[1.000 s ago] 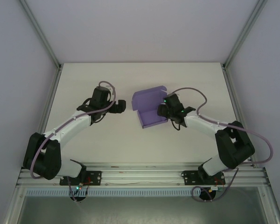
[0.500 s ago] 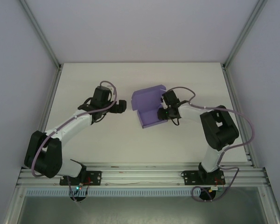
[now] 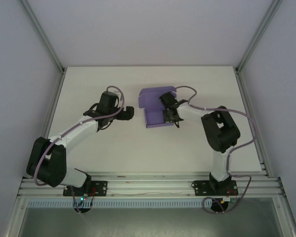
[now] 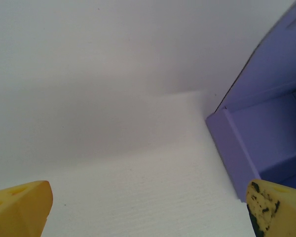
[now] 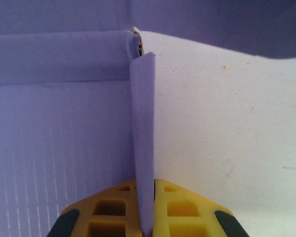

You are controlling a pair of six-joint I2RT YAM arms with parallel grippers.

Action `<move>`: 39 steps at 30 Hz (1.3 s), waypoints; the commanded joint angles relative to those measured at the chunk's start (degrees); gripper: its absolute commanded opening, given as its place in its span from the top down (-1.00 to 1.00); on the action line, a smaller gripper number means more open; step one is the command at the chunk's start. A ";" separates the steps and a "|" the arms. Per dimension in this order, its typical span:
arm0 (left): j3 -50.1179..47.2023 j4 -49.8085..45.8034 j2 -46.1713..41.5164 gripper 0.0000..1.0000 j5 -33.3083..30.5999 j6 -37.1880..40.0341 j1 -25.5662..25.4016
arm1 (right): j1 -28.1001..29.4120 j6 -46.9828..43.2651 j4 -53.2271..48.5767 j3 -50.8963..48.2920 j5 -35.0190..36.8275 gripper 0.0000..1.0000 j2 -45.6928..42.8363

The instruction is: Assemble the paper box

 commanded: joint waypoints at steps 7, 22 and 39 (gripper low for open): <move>1.99 -1.01 0.18 -1.00 -2.48 0.26 -1.10 | 4.20 10.41 -28.62 6.73 17.28 1.00 14.29; 1.87 -1.73 -1.78 -1.00 -2.82 -0.08 -1.65 | 5.10 4.38 -13.24 0.69 9.70 1.00 3.53; -0.69 -0.80 -6.14 -1.00 -0.23 2.03 -2.03 | 7.70 11.27 8.62 -14.71 0.37 -0.02 -18.58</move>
